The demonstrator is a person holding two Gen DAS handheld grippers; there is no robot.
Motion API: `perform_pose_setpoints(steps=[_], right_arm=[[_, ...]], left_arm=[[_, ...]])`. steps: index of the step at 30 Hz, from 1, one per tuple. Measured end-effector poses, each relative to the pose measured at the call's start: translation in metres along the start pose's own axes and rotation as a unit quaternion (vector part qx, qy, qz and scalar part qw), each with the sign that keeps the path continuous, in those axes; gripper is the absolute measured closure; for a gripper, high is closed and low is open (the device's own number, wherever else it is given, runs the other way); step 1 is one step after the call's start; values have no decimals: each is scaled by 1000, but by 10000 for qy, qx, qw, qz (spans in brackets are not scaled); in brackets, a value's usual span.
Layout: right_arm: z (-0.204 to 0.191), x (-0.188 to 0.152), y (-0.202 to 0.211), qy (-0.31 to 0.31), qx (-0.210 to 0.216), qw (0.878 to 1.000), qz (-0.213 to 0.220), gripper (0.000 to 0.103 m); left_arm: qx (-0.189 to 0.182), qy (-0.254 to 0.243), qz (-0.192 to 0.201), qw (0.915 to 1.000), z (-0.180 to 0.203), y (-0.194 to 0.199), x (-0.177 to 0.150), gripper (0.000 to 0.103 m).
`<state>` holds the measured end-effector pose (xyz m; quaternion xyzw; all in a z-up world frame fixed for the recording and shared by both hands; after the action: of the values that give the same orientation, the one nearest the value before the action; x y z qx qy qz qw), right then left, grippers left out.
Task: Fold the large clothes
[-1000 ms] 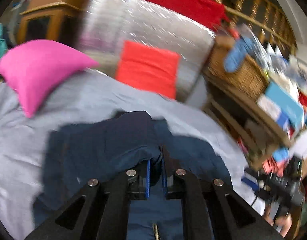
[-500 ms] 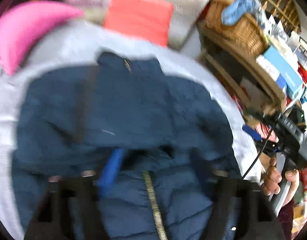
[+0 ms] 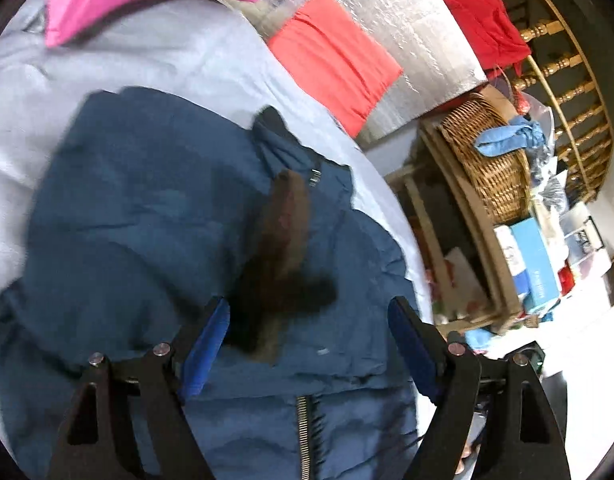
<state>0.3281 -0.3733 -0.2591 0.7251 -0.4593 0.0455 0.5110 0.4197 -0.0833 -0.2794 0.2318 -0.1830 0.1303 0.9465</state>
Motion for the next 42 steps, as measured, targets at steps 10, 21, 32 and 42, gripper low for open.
perform_pose_setpoints(steps=[10, 21, 32, 42], right_arm=[[46, 28, 25, -380, -116, 9987, 323, 37], [74, 38, 35, -881, 348, 9954, 160, 37], [52, 10, -26, -593, 84, 9960, -659, 37], [5, -10, -42, 397, -523, 9972, -360, 92]], left_arm=[[-1123, -1546, -69, 9816, 153, -15, -26, 21], [806, -1852, 99, 9794, 122, -14, -19, 21], [3997, -1851, 133, 8977, -21, 53, 7, 21], [3829, -2930, 595, 8741, 18, 84, 1, 21]])
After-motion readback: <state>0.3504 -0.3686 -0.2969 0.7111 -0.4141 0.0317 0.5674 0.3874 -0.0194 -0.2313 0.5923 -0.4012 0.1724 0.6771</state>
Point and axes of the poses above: each gripper's, at about its wrist camera, not at the fingertips, and y roughly against the way its jaws point, z to its right, x to its top, the point moved 8 cm from there along -y, roughly the way its jaws point, and after that the axes turned 11 degrees about -x, right-handed, at the moved point
